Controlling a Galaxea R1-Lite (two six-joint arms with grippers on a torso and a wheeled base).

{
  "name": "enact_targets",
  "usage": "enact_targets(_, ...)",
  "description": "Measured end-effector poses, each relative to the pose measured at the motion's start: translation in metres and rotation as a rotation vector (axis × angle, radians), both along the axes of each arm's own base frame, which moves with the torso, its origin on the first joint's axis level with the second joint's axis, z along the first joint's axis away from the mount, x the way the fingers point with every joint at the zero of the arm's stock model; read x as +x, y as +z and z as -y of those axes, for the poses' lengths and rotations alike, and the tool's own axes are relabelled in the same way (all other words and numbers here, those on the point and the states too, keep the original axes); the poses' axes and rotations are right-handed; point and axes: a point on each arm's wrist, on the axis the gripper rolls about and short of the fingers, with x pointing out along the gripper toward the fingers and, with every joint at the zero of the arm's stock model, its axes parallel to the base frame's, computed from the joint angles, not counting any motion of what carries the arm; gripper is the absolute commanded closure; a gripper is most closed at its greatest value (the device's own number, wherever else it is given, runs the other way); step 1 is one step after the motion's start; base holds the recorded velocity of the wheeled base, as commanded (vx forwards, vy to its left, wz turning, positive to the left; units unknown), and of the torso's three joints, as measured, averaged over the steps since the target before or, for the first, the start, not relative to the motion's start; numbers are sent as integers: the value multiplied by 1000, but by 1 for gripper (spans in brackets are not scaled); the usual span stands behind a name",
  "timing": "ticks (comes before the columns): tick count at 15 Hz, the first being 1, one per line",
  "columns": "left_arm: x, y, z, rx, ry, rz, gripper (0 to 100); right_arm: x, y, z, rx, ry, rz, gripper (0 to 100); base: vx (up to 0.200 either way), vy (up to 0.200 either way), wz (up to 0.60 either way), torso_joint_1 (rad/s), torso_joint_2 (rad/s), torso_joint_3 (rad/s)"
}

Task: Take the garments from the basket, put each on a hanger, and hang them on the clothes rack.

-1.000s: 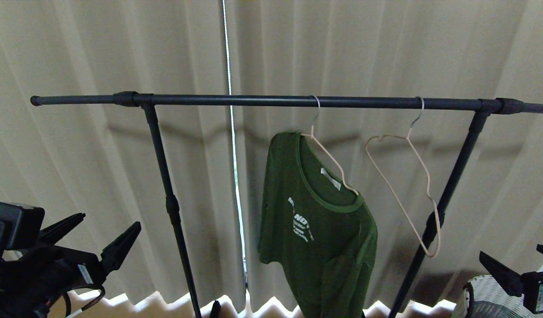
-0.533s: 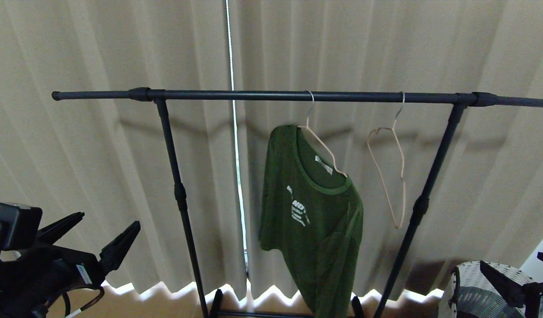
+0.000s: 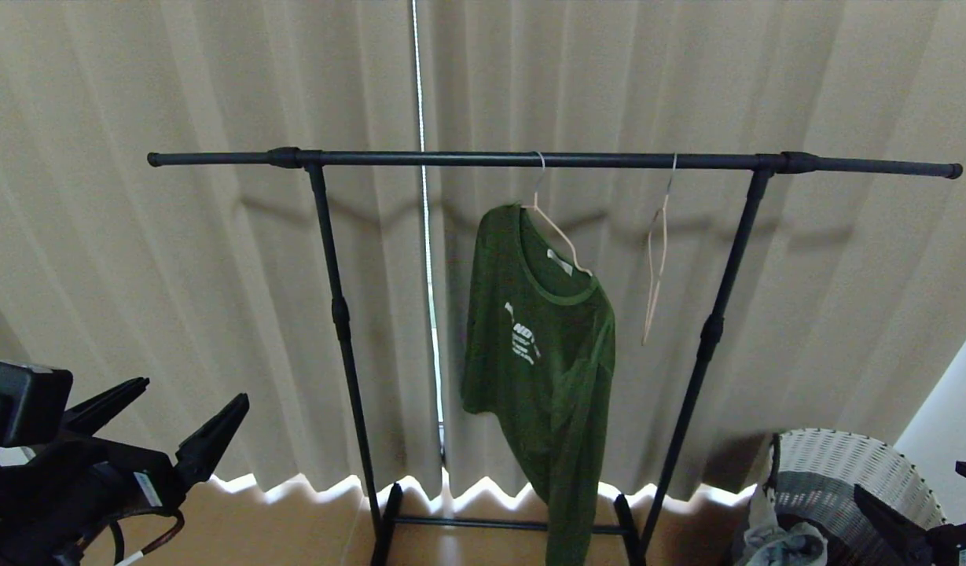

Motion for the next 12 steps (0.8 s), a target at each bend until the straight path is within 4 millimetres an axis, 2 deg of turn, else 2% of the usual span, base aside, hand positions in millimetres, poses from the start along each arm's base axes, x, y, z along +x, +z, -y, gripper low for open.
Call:
enact_targets(10,0,-1,0,1,0,-8,0,-1,-2,0,-3,-5,-11,0,0,0,0,0,0,0)
enact_targets(12,0,-1,0,0,0,-7,0,-1,-1,0,-5,-7,-8,0,0,0,0,-127,276,159)
